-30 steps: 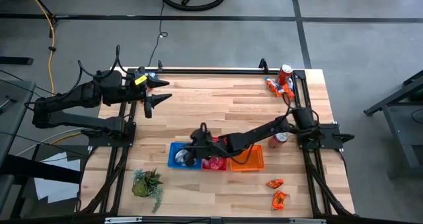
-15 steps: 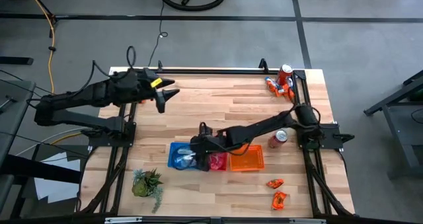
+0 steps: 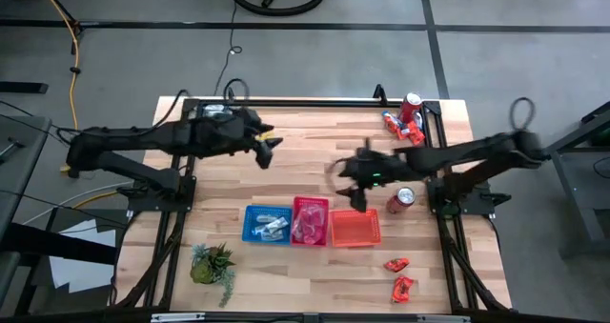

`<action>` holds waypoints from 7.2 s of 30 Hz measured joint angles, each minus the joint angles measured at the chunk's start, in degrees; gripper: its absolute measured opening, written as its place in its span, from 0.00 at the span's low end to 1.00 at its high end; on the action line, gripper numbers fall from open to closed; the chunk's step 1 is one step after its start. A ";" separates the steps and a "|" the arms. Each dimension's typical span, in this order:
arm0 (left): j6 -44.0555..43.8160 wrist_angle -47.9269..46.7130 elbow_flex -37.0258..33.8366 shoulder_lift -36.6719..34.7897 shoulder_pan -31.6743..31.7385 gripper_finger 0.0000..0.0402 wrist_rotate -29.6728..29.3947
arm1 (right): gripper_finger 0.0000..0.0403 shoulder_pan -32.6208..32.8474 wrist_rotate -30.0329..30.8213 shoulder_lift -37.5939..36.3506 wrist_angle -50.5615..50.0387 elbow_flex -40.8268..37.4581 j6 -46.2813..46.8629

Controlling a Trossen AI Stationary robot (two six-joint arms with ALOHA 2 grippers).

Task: Sort candy
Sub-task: Put the white candy pack into the blue bin

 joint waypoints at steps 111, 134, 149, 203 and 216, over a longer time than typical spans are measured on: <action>-11.99 -28.27 13.39 13.42 -21.58 0.00 17.43 | 0.64 -1.57 3.32 -26.65 3.10 -10.80 20.55; 9.55 -33.43 13.32 34.40 -33.90 0.00 2.38 | 0.64 8.05 9.79 -20.51 26.71 -10.80 30.48; -4.94 -37.47 13.32 17.90 -32.96 0.23 -6.09 | 0.64 8.88 14.48 -19.18 22.97 -10.82 31.14; 22.70 -45.19 34.58 59.55 57.10 0.41 2.97 | 0.64 -30.18 1.22 -19.18 7.26 -10.85 21.93; 23.67 -45.28 32.58 59.58 56.75 0.41 2.47 | 0.64 -30.15 0.35 -19.18 7.06 -10.85 21.92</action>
